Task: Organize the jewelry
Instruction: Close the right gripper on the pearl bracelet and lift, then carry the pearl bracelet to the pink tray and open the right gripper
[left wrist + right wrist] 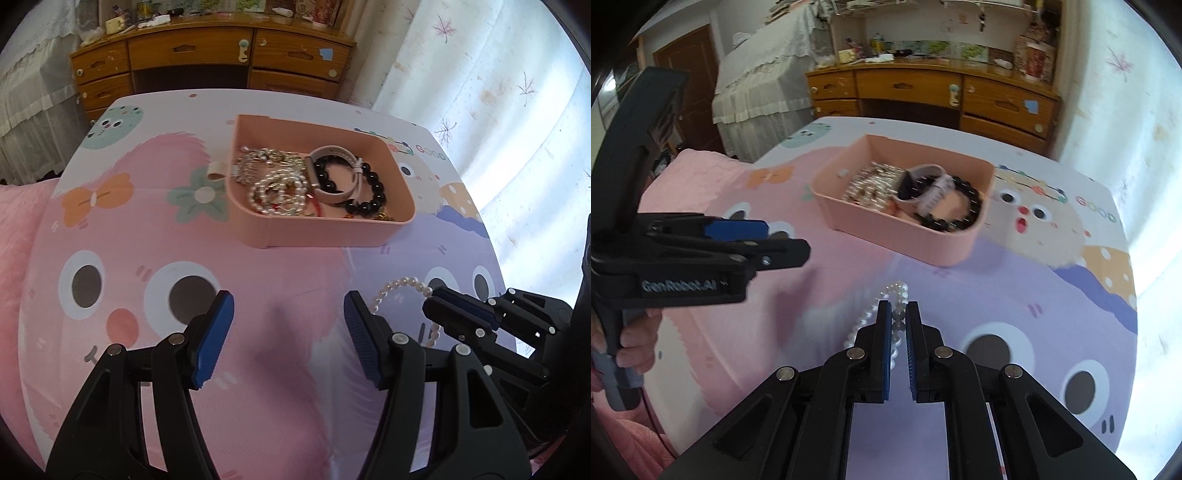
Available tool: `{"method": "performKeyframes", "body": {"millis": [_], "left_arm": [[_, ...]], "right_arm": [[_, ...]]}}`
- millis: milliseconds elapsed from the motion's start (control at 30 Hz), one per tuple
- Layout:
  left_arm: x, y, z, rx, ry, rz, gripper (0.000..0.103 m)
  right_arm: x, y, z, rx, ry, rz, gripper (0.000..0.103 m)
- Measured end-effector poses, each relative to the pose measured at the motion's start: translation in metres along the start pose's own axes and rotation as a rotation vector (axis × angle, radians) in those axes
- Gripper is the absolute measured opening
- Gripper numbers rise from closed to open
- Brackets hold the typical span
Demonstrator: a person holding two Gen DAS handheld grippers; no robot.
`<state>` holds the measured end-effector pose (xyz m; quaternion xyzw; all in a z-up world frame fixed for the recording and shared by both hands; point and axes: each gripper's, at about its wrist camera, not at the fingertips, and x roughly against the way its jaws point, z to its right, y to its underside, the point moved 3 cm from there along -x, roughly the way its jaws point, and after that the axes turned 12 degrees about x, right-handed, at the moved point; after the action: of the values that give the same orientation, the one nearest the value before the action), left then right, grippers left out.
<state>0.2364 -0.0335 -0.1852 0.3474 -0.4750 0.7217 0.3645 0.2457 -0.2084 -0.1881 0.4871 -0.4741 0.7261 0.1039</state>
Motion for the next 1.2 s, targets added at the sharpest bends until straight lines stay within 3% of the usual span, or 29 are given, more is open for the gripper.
{"method": "performKeyframes", "body": {"millis": [233,433,567,767,1067,1133,1200], "left_arm": [[0.021,0.0,-0.053,0.032,-0.051,0.032,0.059],[0.036,-0.002,-0.101,0.077,-0.081,0.043,0.059],[0.042,-0.007,-0.119,0.067,-0.129,0.056,0.059],[0.048,-0.014,-0.14,0.066,-0.127,0.056,0.059],[0.055,-0.024,-0.169,0.069,-0.096,0.049,0.059],[0.058,-0.028,-0.172,0.063,-0.093,0.046,0.059],[0.059,-0.031,-0.172,0.053,-0.096,0.047,0.059]], "right_arm": [[0.01,-0.044,-0.037,-0.018,-0.059,0.074,0.007],[0.025,-0.095,-0.051,-0.017,-0.046,0.151,0.007],[0.025,-0.131,-0.051,-0.012,0.015,0.185,0.007],[0.026,-0.177,-0.051,-0.041,0.127,0.228,0.007],[0.018,-0.212,-0.043,-0.1,0.268,0.186,0.007],[0.011,-0.211,-0.04,-0.118,0.305,0.138,0.016],[0.007,-0.205,-0.039,-0.143,0.323,0.096,0.046]]}}
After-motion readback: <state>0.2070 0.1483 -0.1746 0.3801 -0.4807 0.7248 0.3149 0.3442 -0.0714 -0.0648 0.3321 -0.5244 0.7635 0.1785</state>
